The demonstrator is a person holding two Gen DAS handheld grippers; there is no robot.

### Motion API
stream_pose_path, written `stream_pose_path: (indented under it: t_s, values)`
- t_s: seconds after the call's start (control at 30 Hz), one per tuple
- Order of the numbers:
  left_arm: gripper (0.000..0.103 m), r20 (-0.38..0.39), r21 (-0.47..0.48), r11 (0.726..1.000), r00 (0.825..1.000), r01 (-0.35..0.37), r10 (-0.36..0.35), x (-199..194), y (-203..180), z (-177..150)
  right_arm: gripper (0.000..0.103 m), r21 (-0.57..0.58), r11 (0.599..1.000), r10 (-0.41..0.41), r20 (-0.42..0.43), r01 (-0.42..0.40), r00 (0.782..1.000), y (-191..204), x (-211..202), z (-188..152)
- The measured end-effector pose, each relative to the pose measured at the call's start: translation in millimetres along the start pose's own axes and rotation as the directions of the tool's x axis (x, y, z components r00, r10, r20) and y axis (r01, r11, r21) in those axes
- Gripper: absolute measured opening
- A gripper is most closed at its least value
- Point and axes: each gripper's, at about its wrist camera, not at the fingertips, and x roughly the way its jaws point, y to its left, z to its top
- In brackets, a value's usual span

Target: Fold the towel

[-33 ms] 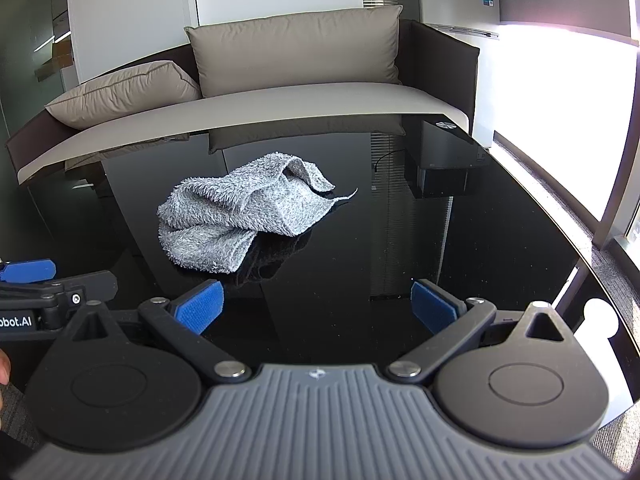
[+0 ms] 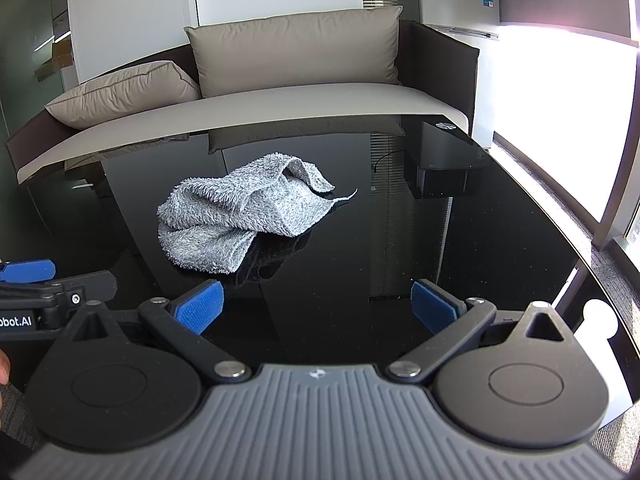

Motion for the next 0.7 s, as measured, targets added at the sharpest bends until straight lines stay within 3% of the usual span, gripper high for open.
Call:
stream_pose_path:
  t_s: [0.7]
  values:
    - [0.102, -0.002, 0.0, 1.0, 1.0, 0.004, -0.004, -1, 15, 0, 0.102, 0.003, 1.0, 0.002, -0.008, -0.002, 1.0, 1, 2, 0]
